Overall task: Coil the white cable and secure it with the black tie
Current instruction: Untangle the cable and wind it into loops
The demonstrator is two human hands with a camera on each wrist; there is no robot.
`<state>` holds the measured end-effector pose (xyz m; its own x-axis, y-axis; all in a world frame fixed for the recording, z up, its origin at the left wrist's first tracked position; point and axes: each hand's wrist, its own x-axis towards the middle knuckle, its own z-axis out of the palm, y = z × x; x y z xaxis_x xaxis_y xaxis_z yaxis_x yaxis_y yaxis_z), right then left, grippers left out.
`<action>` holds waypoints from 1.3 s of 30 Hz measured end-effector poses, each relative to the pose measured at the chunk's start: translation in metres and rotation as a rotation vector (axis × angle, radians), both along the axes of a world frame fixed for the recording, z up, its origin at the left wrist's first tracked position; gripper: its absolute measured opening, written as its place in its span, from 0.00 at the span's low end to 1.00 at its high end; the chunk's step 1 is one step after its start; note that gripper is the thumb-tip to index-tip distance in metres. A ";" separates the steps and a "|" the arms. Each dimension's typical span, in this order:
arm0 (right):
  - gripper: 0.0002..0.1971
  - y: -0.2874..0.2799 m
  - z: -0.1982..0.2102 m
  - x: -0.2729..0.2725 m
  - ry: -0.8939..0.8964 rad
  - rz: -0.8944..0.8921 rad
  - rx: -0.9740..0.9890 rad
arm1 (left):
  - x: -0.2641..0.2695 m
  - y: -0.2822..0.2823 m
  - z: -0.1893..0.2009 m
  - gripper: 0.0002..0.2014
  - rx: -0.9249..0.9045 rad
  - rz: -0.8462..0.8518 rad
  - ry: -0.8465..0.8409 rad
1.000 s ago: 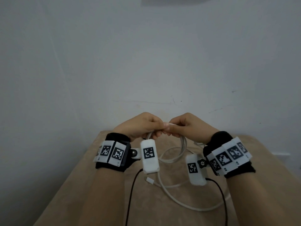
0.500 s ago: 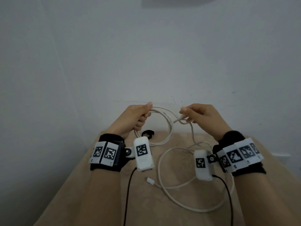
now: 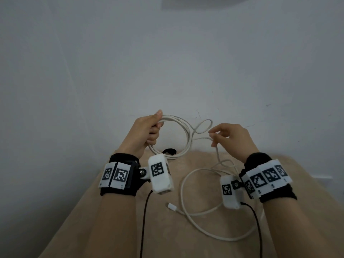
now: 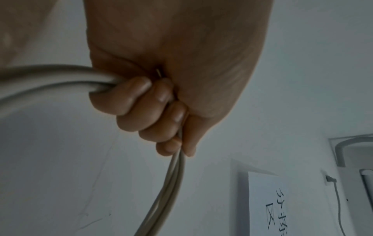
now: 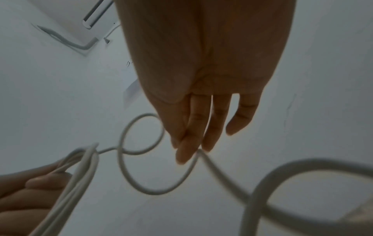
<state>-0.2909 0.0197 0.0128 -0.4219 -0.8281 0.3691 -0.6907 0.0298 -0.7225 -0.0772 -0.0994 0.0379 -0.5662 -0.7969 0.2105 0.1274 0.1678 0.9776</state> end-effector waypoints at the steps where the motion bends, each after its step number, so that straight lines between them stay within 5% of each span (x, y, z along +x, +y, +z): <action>1: 0.05 0.001 0.001 -0.001 -0.003 -0.001 -0.007 | 0.001 -0.001 0.001 0.21 0.020 -0.003 0.025; 5: 0.05 0.002 0.002 0.005 0.013 0.053 -0.030 | -0.002 0.001 0.002 0.21 0.050 -0.015 0.051; 9: 0.16 -0.014 -0.005 0.022 0.257 0.068 0.090 | -0.008 0.003 0.001 0.21 0.055 -0.030 0.059; 13: 0.20 -0.019 -0.014 0.036 0.242 0.116 0.129 | -0.010 0.003 0.000 0.21 0.042 -0.027 0.025; 18: 0.05 -0.018 -0.009 0.037 0.086 0.233 0.052 | -0.012 0.003 -0.003 0.20 0.042 -0.042 -0.009; 23: 0.08 -0.004 0.003 0.027 -0.325 0.354 -0.112 | -0.008 0.001 -0.004 0.20 -0.017 -0.008 -0.072; 29: 0.10 0.007 0.015 0.018 -0.500 0.398 -0.251 | -0.006 -0.003 -0.008 0.20 -0.133 0.146 -0.208; 34: 0.12 0.008 0.020 0.003 -0.789 0.213 -0.436 | -0.003 -0.008 -0.012 0.20 -0.203 0.248 -0.286; 39: 0.11 0.002 0.005 -0.023 -0.783 -0.285 -0.434 | 0.013 -0.018 -0.010 0.19 -0.152 0.371 -0.195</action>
<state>-0.3140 0.0217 0.0180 -0.8466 -0.5116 0.1469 -0.0117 -0.2580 -0.9661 -0.0640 -0.1170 0.0280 -0.2888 -0.9218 0.2585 -0.1527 0.3109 0.9381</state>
